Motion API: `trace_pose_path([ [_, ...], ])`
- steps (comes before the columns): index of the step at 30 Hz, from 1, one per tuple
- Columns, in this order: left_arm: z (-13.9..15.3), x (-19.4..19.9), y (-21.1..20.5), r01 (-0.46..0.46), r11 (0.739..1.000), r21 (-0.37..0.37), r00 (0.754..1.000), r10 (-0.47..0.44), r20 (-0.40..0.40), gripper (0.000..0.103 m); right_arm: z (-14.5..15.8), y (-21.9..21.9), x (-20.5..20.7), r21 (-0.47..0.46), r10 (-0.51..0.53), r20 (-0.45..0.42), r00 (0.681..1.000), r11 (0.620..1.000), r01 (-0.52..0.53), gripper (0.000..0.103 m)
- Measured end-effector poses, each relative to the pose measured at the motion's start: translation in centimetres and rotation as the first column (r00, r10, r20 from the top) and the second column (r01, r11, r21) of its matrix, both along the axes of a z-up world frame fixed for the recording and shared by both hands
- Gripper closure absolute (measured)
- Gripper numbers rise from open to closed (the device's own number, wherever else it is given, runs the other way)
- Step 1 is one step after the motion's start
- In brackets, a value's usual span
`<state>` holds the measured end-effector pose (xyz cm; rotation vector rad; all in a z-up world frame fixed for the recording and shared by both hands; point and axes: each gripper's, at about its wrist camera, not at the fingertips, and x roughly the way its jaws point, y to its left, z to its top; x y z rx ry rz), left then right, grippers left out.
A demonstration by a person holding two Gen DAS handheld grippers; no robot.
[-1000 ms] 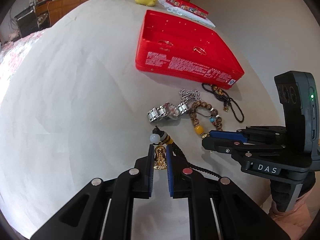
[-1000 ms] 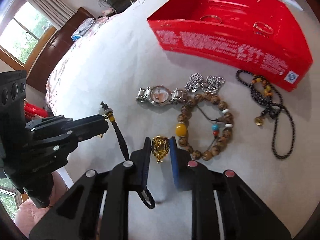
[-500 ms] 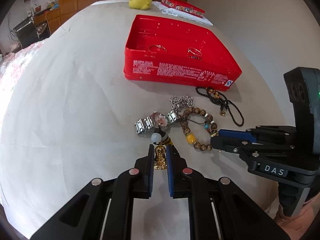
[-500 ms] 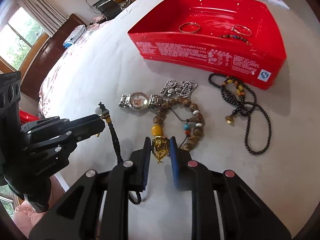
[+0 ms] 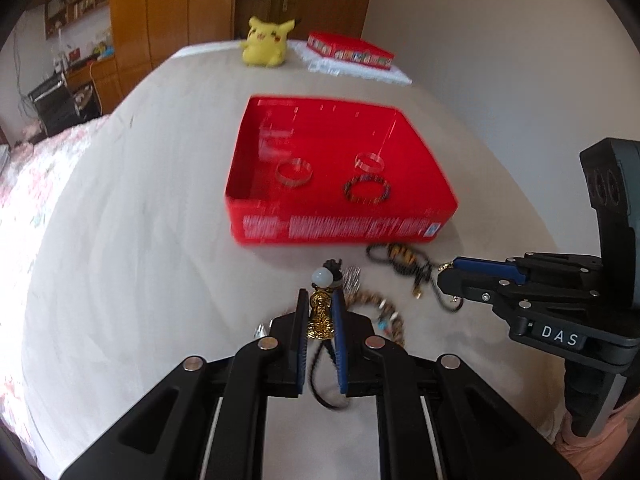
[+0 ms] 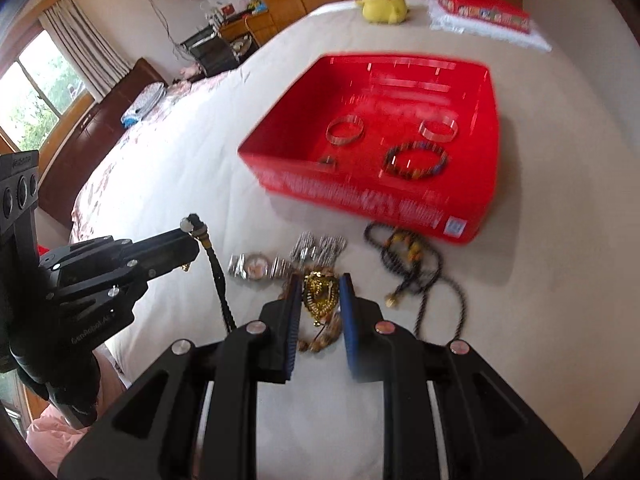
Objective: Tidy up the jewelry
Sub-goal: 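Carry the pendant with the left tool into the red tin while the right tool carries the gold charm there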
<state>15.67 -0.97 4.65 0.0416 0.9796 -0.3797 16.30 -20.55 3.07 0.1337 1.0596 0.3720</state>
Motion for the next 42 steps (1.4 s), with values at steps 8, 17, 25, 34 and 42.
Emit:
trace_pose_path([
  [8, 5.0, 3.4, -1.6, 0.000, 0.999, -0.041, 0.996, 0.004, 0.091, 0.092, 4.2, -1.8, 3.3, 0.015, -0.045, 0.086, 0.995, 0.999, 0.044, 0.085],
  [17, 7.2, 9.3, -3.3, -0.048, 0.994, -0.095, 0.987, 0.062, 0.151, 0.092, 5.0, -3.8, 8.5, 0.051, -0.103, 0.096, 0.990, 0.994, 0.099, 0.085],
  [25, 1.0, 16.1, -4.8, -0.083, 0.993, -0.088, 0.994, 0.089, 0.065, 0.092, -0.8, -4.9, 14.9, 0.056, -0.162, -0.003, 0.987, 0.985, 0.162, 0.085],
  [34, -4.1, 19.5, -5.6, -0.088, 0.996, -0.021, 0.996, 0.087, -0.026, 0.091, -5.7, -4.8, 18.5, 0.017, -0.178, -0.090, 0.980, 0.983, 0.180, 0.083],
  [42, -4.2, 19.0, -5.8, -0.084, 0.996, 0.010, 0.996, 0.084, -0.016, 0.067, -4.9, -5.0, 17.8, -0.003, -0.187, -0.030, 0.982, 0.982, 0.187, 0.066],
])
